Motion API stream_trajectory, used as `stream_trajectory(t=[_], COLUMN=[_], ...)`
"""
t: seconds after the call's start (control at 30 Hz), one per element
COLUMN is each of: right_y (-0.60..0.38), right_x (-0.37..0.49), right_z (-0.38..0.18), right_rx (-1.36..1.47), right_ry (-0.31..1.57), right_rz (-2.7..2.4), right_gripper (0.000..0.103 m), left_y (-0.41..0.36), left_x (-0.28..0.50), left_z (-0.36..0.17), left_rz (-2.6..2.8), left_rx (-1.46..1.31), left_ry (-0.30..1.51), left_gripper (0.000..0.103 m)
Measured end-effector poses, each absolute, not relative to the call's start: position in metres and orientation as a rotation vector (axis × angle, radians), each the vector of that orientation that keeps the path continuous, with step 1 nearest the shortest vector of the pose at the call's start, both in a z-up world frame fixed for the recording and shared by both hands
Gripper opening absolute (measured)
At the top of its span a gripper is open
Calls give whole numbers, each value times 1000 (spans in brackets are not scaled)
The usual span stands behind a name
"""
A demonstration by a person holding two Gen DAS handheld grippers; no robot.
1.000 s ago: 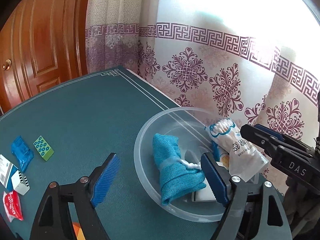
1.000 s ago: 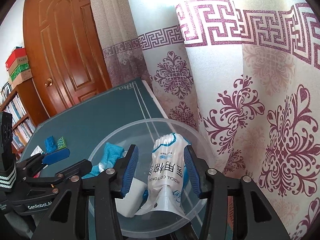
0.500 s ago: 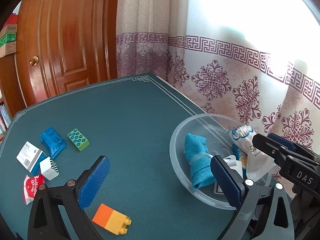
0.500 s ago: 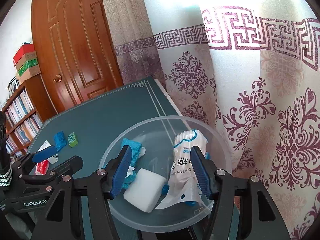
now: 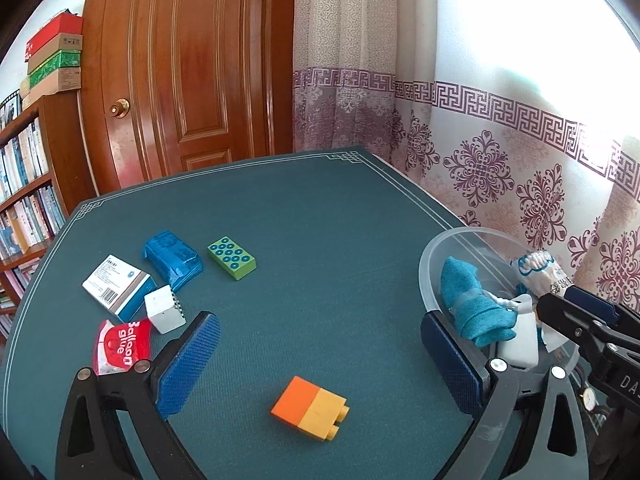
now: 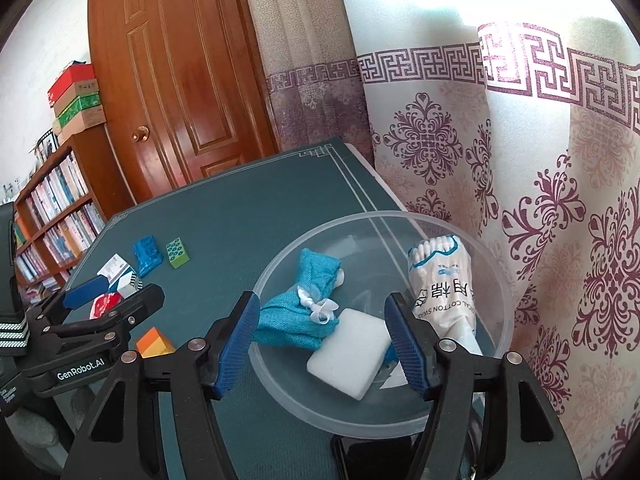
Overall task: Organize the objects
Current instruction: 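Withdraw both tools from the bowl back over the table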
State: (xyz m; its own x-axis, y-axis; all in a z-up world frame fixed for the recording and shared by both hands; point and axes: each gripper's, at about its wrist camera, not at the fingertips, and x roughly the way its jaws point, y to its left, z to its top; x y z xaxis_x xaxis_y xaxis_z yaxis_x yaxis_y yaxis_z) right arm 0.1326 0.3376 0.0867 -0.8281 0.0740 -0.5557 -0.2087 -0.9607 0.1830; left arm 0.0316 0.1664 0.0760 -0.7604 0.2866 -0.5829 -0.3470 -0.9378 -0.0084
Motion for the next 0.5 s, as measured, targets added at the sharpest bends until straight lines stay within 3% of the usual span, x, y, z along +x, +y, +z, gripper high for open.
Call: stream_trajectory(t=[0.5], right_y=[262], right_x=[129], right_z=[78], right_rx=[-968], right_ry=[265], right_rz=[2987], right_gripper=[76], left_y=[86], left_x=[21], left_z=[69], left_rz=[2803], left_rx=[-932], left_ry=[5], left_gripper=[103])
